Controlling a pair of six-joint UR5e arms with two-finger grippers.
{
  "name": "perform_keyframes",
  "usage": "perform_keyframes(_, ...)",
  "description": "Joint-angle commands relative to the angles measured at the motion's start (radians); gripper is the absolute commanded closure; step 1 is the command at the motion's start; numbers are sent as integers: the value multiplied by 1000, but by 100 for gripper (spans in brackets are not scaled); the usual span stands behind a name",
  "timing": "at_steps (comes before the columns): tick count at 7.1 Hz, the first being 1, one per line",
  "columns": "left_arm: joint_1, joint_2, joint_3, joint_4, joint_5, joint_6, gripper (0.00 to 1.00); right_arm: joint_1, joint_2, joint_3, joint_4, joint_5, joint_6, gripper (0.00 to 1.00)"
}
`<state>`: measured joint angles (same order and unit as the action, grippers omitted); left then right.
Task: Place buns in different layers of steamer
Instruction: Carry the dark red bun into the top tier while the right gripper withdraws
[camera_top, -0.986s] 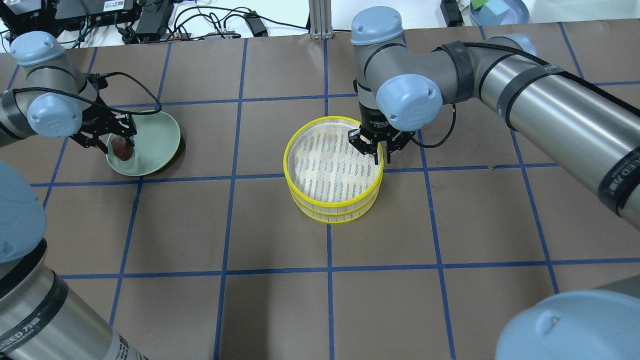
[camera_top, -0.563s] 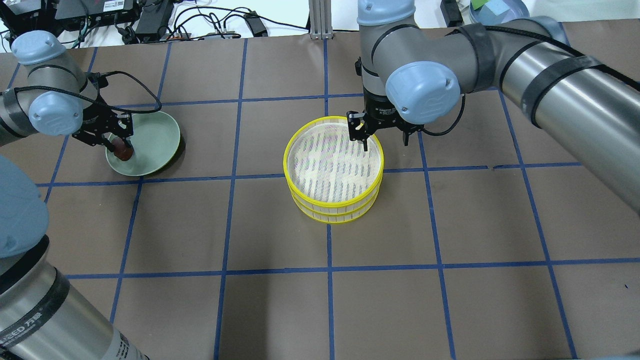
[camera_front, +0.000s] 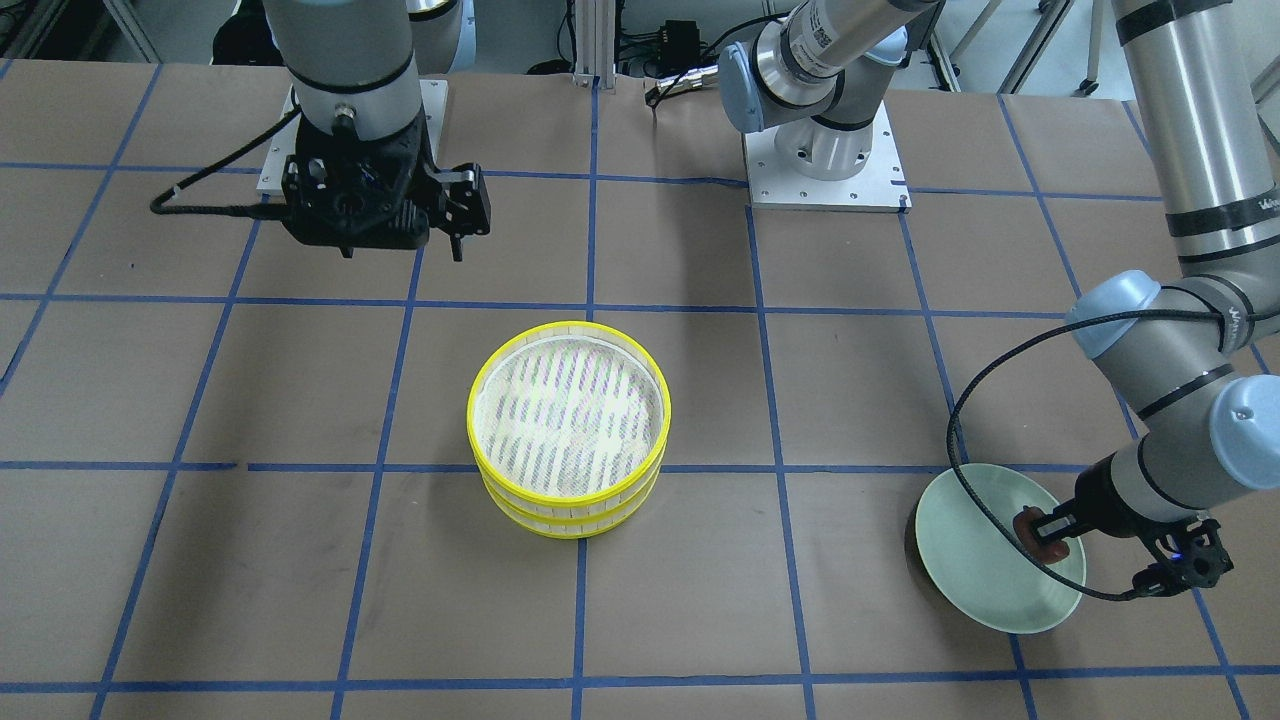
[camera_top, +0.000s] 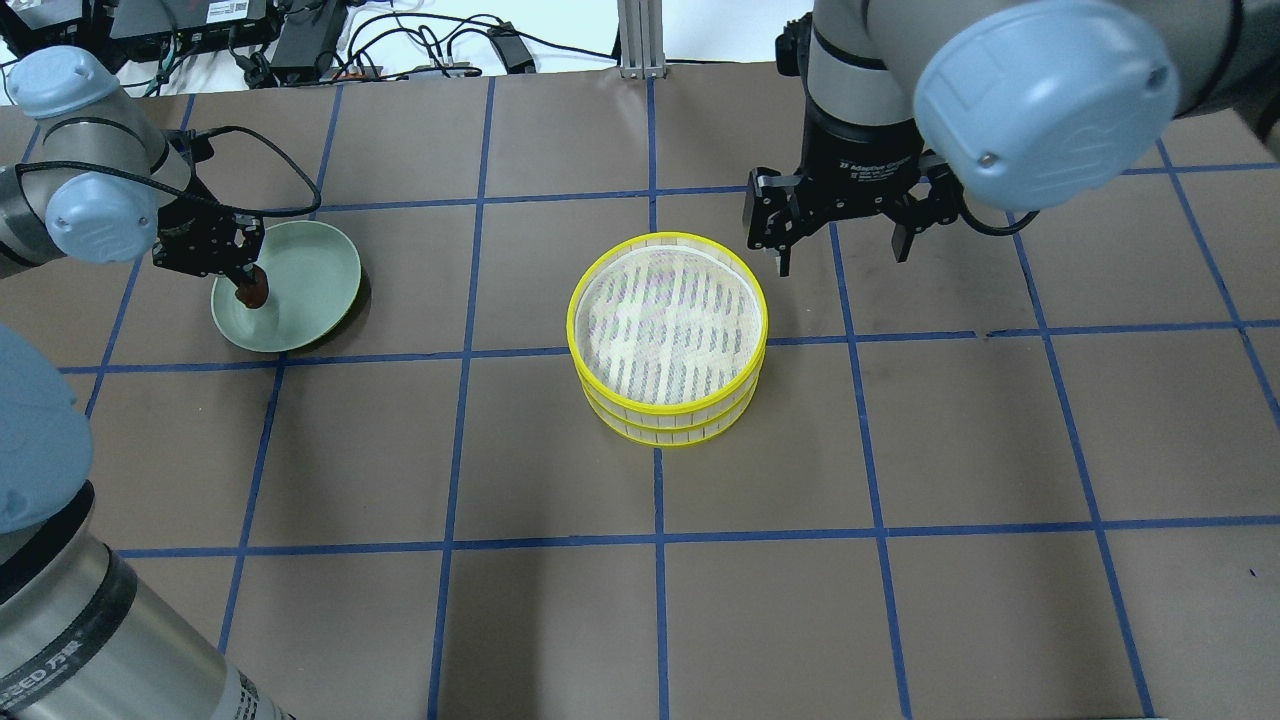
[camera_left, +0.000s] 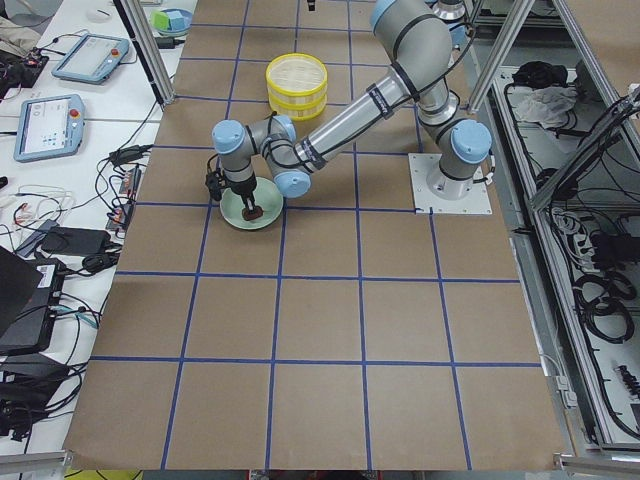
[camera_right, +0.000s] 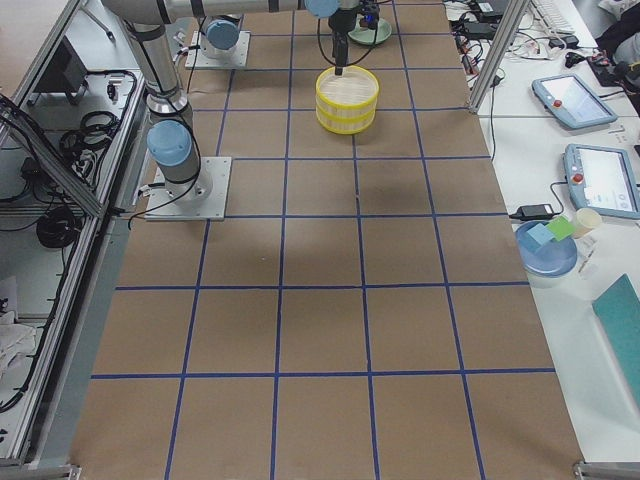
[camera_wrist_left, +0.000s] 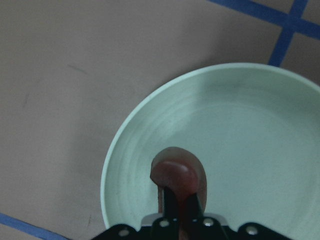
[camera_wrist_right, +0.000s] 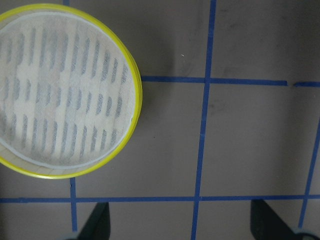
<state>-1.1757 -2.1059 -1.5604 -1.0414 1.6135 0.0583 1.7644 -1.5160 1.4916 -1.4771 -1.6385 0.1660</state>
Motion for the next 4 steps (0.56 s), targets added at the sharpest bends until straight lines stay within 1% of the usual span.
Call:
perform_keyframes(1, -66, 79, 11, -22, -4, 5, 100, -54, -70, -27, 41, 29, -25, 0)
perform_keyframes(2, -140, 119, 11, -29, -18, -1, 100, -115, -72, -37, 43, 98, -28, 0)
perform_keyframes(3, -209, 163, 5, -31, -21, -1, 100, -132, -76, -37, 46, 94, -32, 0)
perform_keyframes(4, -267, 206, -1, -35, -24, -3, 100, -131, -79, -34, 22, 74, -39, 0)
